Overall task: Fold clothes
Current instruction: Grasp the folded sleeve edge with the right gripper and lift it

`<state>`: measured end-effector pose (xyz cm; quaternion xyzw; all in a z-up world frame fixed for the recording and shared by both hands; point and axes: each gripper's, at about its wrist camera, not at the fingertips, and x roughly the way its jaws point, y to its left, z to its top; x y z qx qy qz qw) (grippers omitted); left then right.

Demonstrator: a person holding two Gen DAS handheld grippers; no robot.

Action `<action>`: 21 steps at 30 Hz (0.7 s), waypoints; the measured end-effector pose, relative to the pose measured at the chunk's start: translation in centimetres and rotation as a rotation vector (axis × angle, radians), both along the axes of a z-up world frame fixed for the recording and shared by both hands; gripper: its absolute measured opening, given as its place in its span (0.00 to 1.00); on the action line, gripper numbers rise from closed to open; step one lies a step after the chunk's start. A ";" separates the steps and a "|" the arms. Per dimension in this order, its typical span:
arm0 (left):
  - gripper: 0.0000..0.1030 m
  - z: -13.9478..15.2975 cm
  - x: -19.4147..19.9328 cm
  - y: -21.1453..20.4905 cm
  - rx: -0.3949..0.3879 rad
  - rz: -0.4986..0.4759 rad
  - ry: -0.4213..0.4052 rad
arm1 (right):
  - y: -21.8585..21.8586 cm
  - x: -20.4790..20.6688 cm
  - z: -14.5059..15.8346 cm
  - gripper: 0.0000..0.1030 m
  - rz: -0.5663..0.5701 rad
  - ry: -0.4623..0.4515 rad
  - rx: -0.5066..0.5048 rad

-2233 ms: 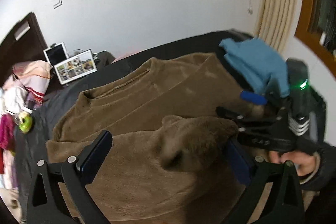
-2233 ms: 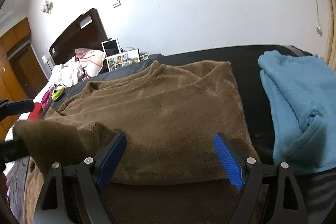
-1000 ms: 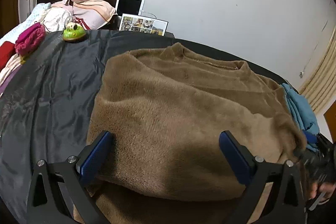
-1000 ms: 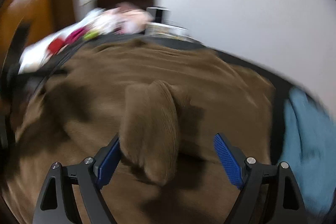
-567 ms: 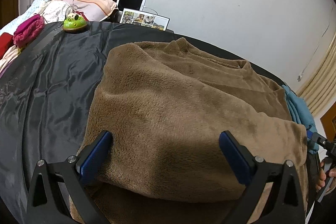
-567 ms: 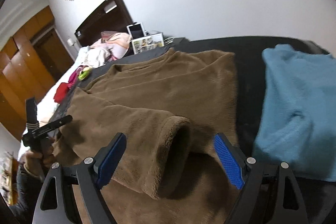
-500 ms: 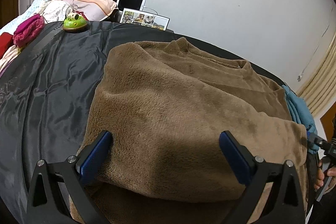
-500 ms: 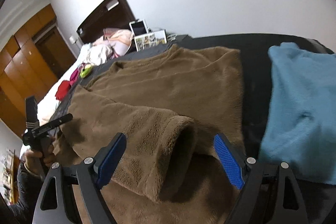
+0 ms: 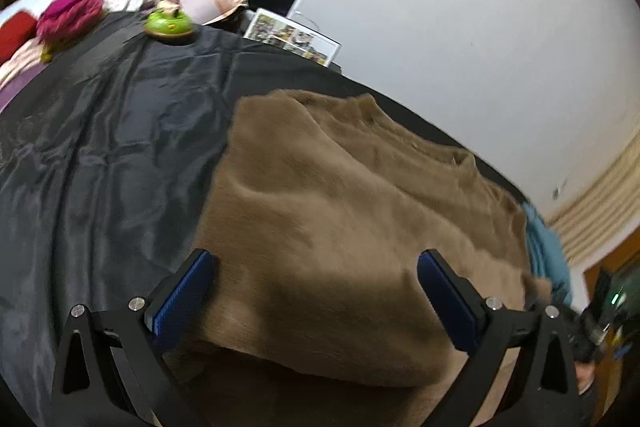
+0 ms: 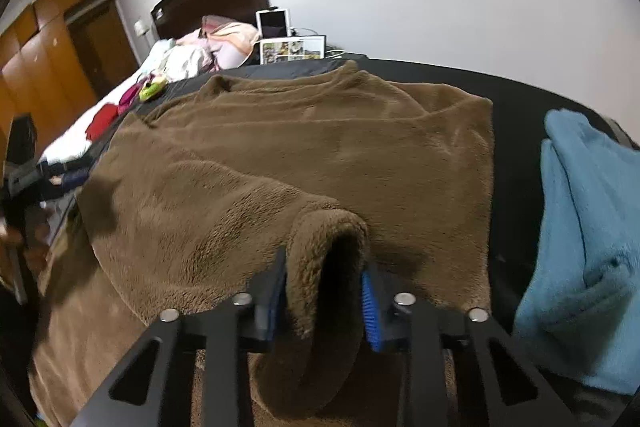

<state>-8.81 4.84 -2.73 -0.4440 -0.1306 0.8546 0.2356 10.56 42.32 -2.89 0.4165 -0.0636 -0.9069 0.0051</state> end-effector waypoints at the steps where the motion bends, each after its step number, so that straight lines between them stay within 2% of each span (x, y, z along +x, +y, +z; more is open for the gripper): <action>1: 0.99 0.4 -0.5 -0.3 -0.017 0.014 -0.002 | 0.0 0.0 0.0 0.22 0.004 0.001 0.000; 3: 0.99 1.3 -1.6 -0.6 -0.065 0.032 0.006 | 0.2 0.1 0.1 0.16 0.002 0.008 -0.017; 7: 0.99 2.1 -4.4 0.4 -0.133 0.015 -0.001 | 1.0 0.5 1.4 0.15 -0.009 0.051 -0.058; 9: 0.99 1.6 -5.7 1.5 -0.162 -0.004 -0.030 | 1.1 0.6 2.0 0.15 -0.008 0.069 -0.063; 13: 0.99 -0.6 -7.9 4.2 -0.282 -0.002 -0.084 | 1.0 0.4 2.8 0.14 -0.011 0.092 -0.040; 16: 0.78 -2.2 -8.8 4.1 -0.246 0.015 -0.138 | 1.3 0.0 3.8 0.14 -0.021 0.118 -0.032; 17: 0.72 -2.2 -8.9 4.1 -0.240 0.020 -0.129 | 1.4 -0.1 4.2 0.14 -0.024 0.128 -0.028; 18: 0.53 -2.2 -8.9 4.1 -0.229 0.020 -0.122 | 1.5 -0.2 4.5 0.14 -0.028 0.138 -0.024; 20: 0.37 -1.6 -8.6 4.1 -0.211 0.022 -0.102 | 1.8 -0.6 5.6 0.14 -0.034 0.167 -0.011; 21: 0.23 -1.3 -8.5 4.0 -0.210 0.032 -0.084 | 1.9 -0.6 6.3 0.14 -0.038 0.189 -0.008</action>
